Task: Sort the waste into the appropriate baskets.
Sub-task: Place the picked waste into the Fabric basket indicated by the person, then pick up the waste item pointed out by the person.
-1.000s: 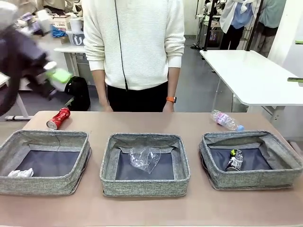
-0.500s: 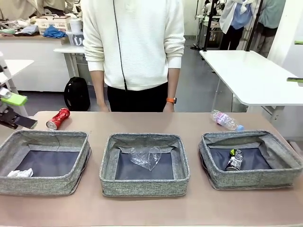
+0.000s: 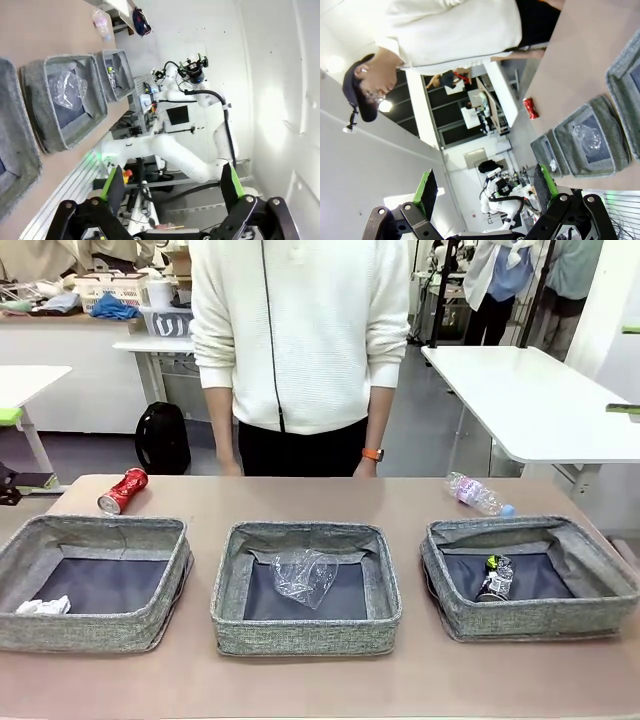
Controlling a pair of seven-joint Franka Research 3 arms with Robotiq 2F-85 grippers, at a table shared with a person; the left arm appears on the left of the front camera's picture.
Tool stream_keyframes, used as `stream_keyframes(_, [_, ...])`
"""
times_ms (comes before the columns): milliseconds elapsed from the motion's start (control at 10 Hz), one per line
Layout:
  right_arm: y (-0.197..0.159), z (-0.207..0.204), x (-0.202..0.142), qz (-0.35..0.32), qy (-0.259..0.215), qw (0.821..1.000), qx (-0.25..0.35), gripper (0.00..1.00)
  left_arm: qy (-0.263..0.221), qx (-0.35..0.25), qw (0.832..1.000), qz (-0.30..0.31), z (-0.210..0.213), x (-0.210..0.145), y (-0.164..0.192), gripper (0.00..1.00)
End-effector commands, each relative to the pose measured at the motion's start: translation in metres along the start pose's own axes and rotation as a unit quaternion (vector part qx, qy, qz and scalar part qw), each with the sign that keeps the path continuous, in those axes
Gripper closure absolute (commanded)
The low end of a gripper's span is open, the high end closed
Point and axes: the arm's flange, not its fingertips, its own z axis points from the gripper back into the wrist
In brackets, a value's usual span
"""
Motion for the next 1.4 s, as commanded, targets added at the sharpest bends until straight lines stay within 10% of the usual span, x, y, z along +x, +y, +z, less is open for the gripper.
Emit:
stream_keyframes(0, [0.0018, -0.0025, 0.0016, 0.011, 0.003, 1.0, 0.013, 0.0, 0.0, 0.012, 1.0, -0.021, -0.0054, 0.0034, -0.0028, 0.0])
stream_keyframes(1300, [0.0018, -0.0025, 0.0016, 0.011, 0.003, 1.0, 0.013, 0.0, 0.0, 0.012, 1.0, -0.021, -0.0054, 0.0034, -0.0028, 0.0])
